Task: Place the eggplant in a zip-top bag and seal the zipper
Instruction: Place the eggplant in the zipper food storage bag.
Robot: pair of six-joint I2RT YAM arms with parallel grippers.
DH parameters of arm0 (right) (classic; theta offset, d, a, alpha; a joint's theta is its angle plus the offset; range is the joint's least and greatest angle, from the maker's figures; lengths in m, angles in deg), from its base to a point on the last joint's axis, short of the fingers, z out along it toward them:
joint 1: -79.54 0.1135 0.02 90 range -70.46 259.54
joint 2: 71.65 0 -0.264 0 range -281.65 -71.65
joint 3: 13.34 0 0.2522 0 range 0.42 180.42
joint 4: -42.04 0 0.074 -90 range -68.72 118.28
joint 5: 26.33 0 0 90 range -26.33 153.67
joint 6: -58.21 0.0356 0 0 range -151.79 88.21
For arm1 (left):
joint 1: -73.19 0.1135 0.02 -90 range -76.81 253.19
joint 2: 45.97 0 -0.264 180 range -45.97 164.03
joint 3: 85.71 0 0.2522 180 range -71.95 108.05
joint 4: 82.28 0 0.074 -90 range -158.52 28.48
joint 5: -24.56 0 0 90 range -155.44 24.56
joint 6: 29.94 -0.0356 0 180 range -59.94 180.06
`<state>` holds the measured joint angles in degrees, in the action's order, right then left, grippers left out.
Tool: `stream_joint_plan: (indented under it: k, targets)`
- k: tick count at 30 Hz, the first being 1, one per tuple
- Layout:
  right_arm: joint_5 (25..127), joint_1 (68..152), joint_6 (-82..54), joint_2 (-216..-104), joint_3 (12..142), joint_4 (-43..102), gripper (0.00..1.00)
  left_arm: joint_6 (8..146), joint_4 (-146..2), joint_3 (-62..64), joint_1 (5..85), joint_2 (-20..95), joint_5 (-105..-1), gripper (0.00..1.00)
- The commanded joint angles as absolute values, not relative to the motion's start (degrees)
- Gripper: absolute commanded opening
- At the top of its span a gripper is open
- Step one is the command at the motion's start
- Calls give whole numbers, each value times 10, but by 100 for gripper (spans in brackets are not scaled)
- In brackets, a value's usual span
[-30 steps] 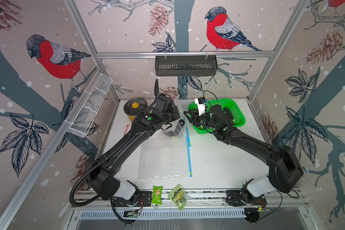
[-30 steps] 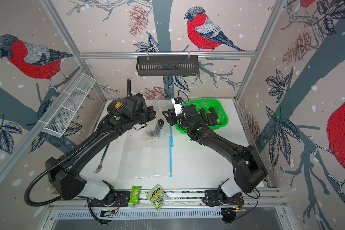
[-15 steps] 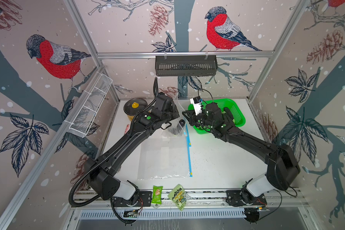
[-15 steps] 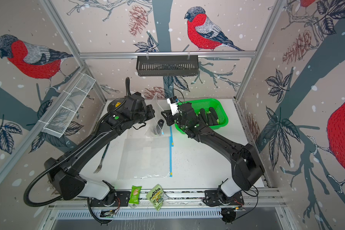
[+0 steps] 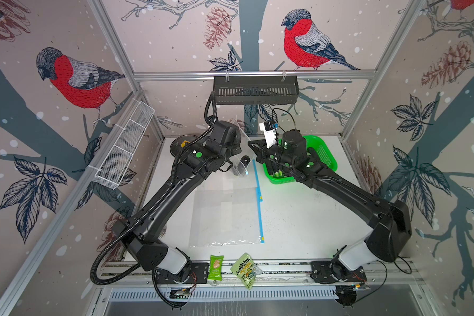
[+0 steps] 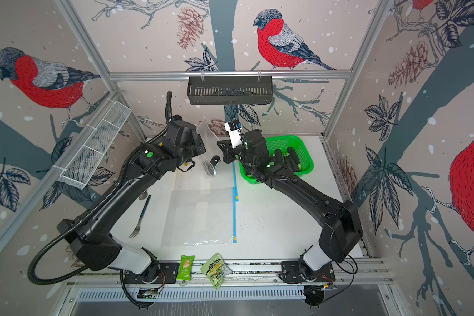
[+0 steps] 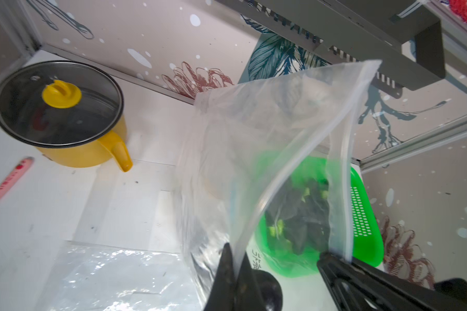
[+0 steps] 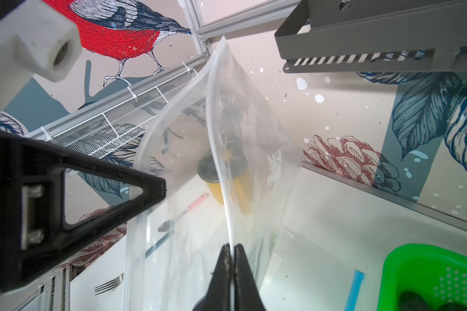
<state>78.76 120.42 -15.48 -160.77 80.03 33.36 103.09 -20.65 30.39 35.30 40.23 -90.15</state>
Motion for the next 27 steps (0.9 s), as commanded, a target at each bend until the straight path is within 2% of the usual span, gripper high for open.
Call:
stream_joint_plan:
  k: [1, 7, 10, 18, 23, 27]
  targets:
    - [788, 1217, -152, -1609, 814, 308, 7, 1028, -146, 322, 346, 408, -966, 0]
    - [716, 1219, -138, -1588, 804, 273, 11, 1026, -180, 298, 345, 409, -934, 0]
    - [714, 1208, -128, -1585, 789, 270, 15, 1023, -209, 286, 345, 419, -896, 0]
    - [781, 1131, -108, -1539, 726, 282, 38, 1020, -265, 249, 349, 443, -823, 0]
    - [822, 1033, -122, -1523, 695, 263, 66, 1024, -308, 221, 351, 456, -773, 0]
    - [850, 955, -134, -1550, 679, 256, 78, 1028, -328, 209, 352, 470, -742, 0]
